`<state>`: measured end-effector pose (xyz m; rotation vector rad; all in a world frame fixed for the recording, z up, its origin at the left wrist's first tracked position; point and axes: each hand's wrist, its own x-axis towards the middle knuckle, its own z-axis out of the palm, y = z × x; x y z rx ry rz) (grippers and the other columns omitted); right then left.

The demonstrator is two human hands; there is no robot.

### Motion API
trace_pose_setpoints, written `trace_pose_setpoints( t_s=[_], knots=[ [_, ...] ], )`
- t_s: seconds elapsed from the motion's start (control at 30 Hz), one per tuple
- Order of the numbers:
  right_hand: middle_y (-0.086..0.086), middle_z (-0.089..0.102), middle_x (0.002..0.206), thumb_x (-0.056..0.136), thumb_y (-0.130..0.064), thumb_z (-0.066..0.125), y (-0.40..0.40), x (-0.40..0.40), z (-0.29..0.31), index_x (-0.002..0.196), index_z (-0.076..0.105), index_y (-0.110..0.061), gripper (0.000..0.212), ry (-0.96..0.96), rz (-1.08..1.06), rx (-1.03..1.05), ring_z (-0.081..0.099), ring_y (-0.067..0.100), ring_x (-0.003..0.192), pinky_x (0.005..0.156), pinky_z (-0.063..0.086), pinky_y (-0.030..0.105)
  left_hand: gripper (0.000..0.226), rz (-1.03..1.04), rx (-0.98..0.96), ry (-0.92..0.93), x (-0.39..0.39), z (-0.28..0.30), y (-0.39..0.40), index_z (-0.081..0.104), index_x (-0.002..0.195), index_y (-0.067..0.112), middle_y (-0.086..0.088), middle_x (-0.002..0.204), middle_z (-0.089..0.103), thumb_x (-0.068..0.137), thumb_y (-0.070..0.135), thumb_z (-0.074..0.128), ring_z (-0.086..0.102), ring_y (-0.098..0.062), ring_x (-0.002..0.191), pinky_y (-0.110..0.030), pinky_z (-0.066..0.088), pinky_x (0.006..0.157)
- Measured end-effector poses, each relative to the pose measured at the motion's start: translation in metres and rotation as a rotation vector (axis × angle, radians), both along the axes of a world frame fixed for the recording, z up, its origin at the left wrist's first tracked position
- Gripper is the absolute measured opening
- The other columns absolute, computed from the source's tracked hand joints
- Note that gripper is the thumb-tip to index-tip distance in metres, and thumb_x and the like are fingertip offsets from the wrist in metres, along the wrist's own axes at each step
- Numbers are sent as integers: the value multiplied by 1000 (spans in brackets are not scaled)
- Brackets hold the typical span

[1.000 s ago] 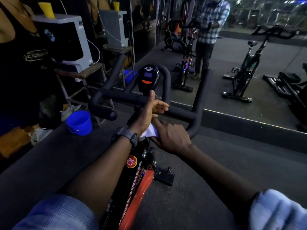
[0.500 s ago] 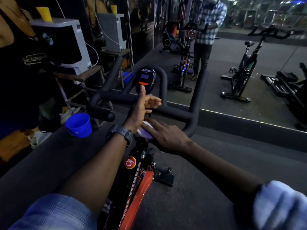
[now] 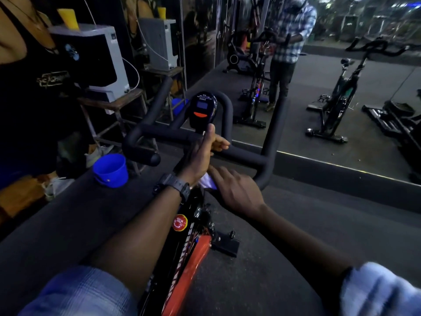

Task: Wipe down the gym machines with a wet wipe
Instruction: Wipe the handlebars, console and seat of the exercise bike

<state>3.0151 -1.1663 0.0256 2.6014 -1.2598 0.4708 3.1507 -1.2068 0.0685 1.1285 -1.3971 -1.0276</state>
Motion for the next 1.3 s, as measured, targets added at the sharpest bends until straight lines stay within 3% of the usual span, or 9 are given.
trace_pose_setpoints(
  t_s=[0.07,0.2,0.37,0.63,0.93,1.07,1.13,1.23,1.3],
  knots=[
    [8,62,106,99,-47,39,4,-32,-27,139,43,-11,54,-34,24,-163,57,30,86,75,42,40,81,-33,-5,-10,-12,-4,-3,74,90,13,-10,99,77,87,72,18,69,-4,86,-28,44,79],
    [13,57,133,98,-40,53,-10,-105,-53,137,51,-7,51,-67,62,-253,50,33,128,114,32,47,81,-92,-82,-117,-31,-8,-9,74,89,10,-10,93,76,85,73,22,66,6,76,-7,43,70],
    [10,64,107,94,-54,53,-11,-80,-40,109,66,-6,52,-207,-50,-185,56,32,113,112,33,49,83,-7,-115,-98,-40,-5,-20,74,91,10,0,90,74,86,75,23,66,6,78,-8,45,70],
    [8,61,123,102,-33,39,2,-56,-62,127,60,-11,39,-388,-24,-253,53,27,122,115,29,43,85,-62,-197,-294,-51,-12,-21,74,99,16,-4,102,75,87,82,22,69,-17,102,-41,50,99],
    [-5,30,159,107,-24,35,-51,-137,-39,152,35,-20,45,-410,-105,19,11,16,152,121,20,47,72,-136,-209,-315,-73,-9,-23,63,119,5,-5,118,65,96,62,25,54,-3,108,-12,35,93],
    [9,42,152,99,-10,42,-72,-147,-19,144,46,-4,45,-374,-18,-150,17,11,149,121,21,39,82,-124,-225,-293,-74,-11,-26,63,117,5,0,112,62,89,70,21,52,1,101,-8,35,92],
    [10,47,148,98,-8,44,-79,-141,-10,141,49,-4,44,-573,-96,-187,30,14,143,118,26,35,78,-110,-211,-301,-77,-10,-29,63,118,8,-1,116,63,91,69,22,53,-2,105,-17,39,96],
    [4,51,145,104,-16,39,-91,-132,22,141,50,-9,39,-1230,-401,-89,44,14,135,114,34,34,59,-96,-209,-341,-90,-1,-37,62,122,10,-2,121,62,103,54,27,48,2,107,-13,32,94],
    [-1,49,146,106,-22,39,-95,-132,39,143,49,-12,40,-1319,-436,-70,43,3,134,114,33,26,51,-68,-203,-322,-103,8,-47,60,125,7,1,119,59,109,42,27,46,3,106,-5,30,89]
  ],
)
